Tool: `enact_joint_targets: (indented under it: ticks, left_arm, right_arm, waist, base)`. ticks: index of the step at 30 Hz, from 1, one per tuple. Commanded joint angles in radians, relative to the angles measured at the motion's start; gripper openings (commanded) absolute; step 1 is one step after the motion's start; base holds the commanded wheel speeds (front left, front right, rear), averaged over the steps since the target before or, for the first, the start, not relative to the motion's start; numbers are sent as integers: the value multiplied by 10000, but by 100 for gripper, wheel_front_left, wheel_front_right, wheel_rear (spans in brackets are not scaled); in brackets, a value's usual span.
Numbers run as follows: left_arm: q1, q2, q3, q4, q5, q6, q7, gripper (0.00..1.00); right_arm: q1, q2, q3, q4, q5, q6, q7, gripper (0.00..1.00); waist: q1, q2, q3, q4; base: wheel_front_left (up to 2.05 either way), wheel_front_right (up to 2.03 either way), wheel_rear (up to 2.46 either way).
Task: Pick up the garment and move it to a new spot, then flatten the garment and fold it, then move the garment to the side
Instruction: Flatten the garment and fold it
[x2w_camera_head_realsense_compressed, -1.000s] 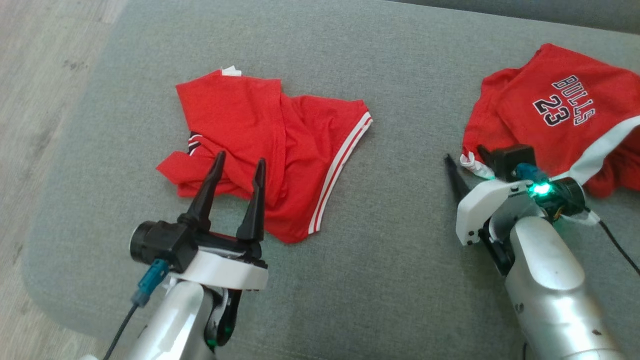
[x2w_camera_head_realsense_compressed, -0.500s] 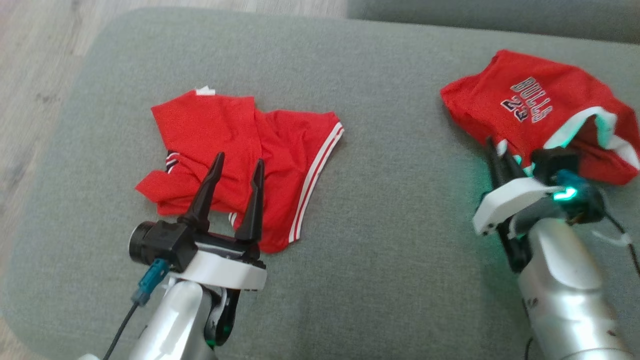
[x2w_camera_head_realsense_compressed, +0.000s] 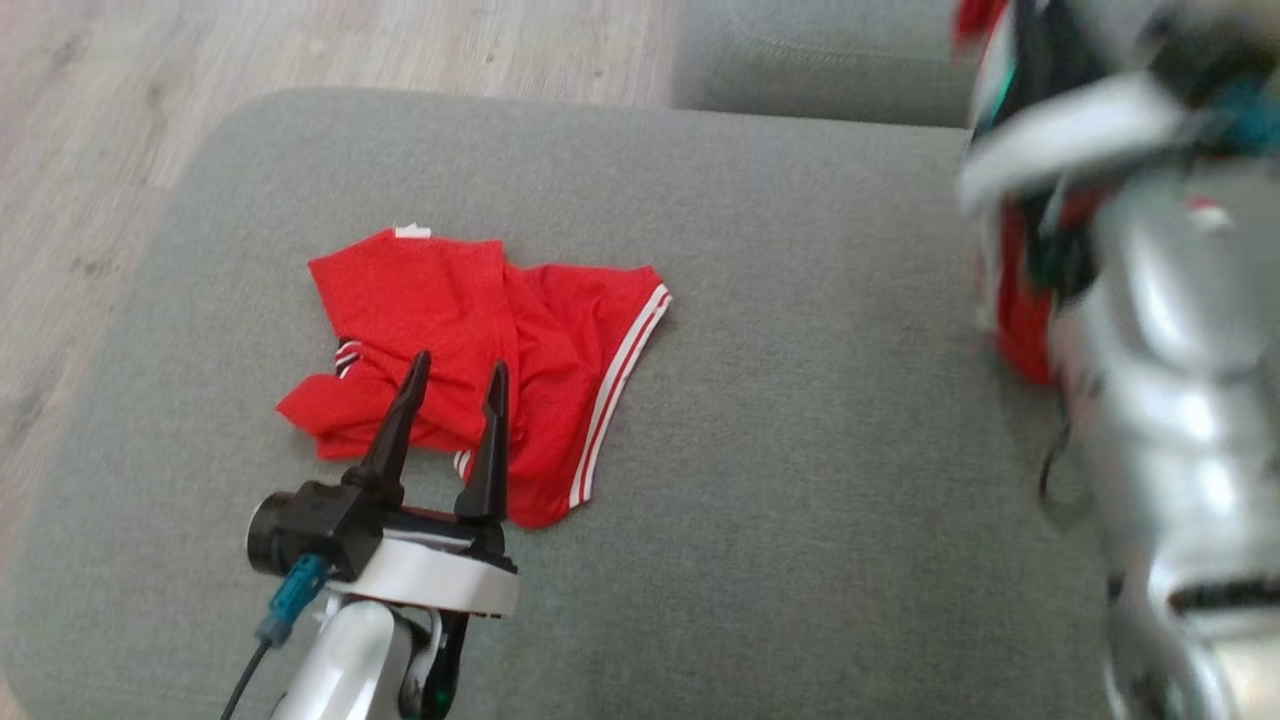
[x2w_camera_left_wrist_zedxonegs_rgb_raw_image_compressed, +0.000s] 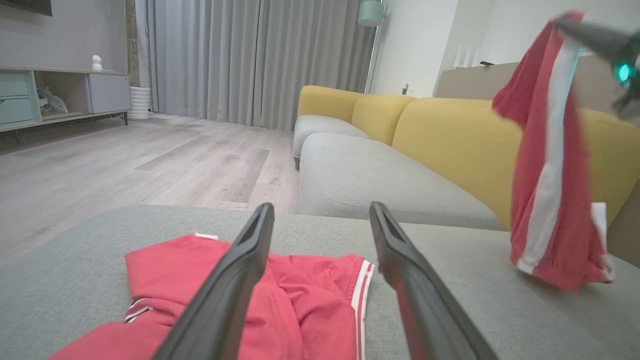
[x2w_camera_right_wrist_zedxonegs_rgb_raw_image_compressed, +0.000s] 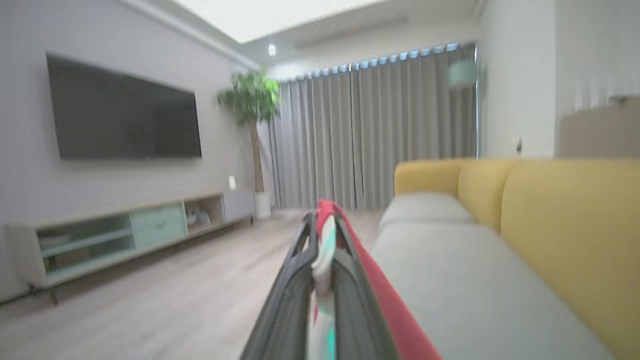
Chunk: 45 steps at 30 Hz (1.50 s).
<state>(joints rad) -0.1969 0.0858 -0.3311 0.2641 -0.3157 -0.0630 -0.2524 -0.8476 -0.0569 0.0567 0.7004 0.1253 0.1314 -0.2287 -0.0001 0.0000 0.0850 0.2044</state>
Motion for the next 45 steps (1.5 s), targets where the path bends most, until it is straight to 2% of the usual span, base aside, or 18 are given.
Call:
enact_joint_targets:
  ticks: [1, 5, 6, 9, 14, 21, 22, 23, 26, 31, 38, 45]
  left_arm:
    - [-176, -2, 405, -339, 92, -1, -93, 100]
    - [-9, -2, 551, -478, 128, 43, -93, 100]
    - [-9, -2, 551, -478, 128, 43, -93, 100]
    - [92, 8, 657, -581, 149, 67, -93, 100]
    - [106, 46, 639, -655, 235, 5, -93, 100]
    - [-82, 78, 586, -629, 314, -60, -93, 100]
    - [-98, 97, 595, -620, 323, -60, -93, 100]
    - [-116, 112, 596, -610, 331, -65, -93, 100]
    - [-188, 122, 593, -612, 344, -71, -93, 100]
    - [-295, 85, 540, -622, 347, -99, -93, 100]
    - [-303, 4, 467, -614, 333, -135, -93, 100]
    - [-272, -82, 351, -578, 273, -186, -93, 100]
  right_arm:
    - [-1043, 67, -46, -686, 183, -7, -173, 0]
    - [-1735, 67, -1020, -1346, 67, -7, -250, 0]
    - [-1735, 67, -1020, -1346, 67, -7, -250, 0]
    - [-1389, 52, -1994, -1782, -256, -7, -9, 0]
    - [499, -158, -2983, -2345, -592, -7, 1155, 0]
    - [3755, -14, -4239, -3129, -1289, -7, 2481, 0]
    - [4051, 11, -4356, -3209, -1445, -7, 2594, 64]
    - [4287, 32, -4506, -3274, -1574, -7, 2704, 100]
    - [4720, 58, -4698, -3520, -1915, -7, 2640, 100]
    - [4903, 63, -4394, -3784, -1706, -7, 1890, 100]
    - [5377, 65, -2733, -4644, -638, -7, 566, 100]
    - [6669, 65, -1134, -5138, 483, -7, -108, 100]
  waist:
    - [1, 0, -153, -139]
    - [1, 0, -279, -424]
    - [1, 0, -279, -424]
    - [1, 0, -312, -719]
    - [1, 0, -169, -1200]
    - [1, 0, 6, -1726]
    - [1, 0, 14, -1812]
    - [1, 0, 22, -1885]
    - [1, 0, 53, -2068]
    - [1, 0, 60, -2271]
    - [1, 0, -28, -2390]
    - [1, 0, -80, -2369]
  base:
    - [0, 0, 0]
    - [0, 0, 0]
    - [0, 0, 0]
    - [0, 0, 0]
    - [0, 0, 0]
    - [0, 0, 0]
    - [0, 0, 0]
    - [0, 0, 0]
    - [0, 0, 0]
    - [0, 0, 0]
    - [0, 0, 0]
    - [0, 0, 0]
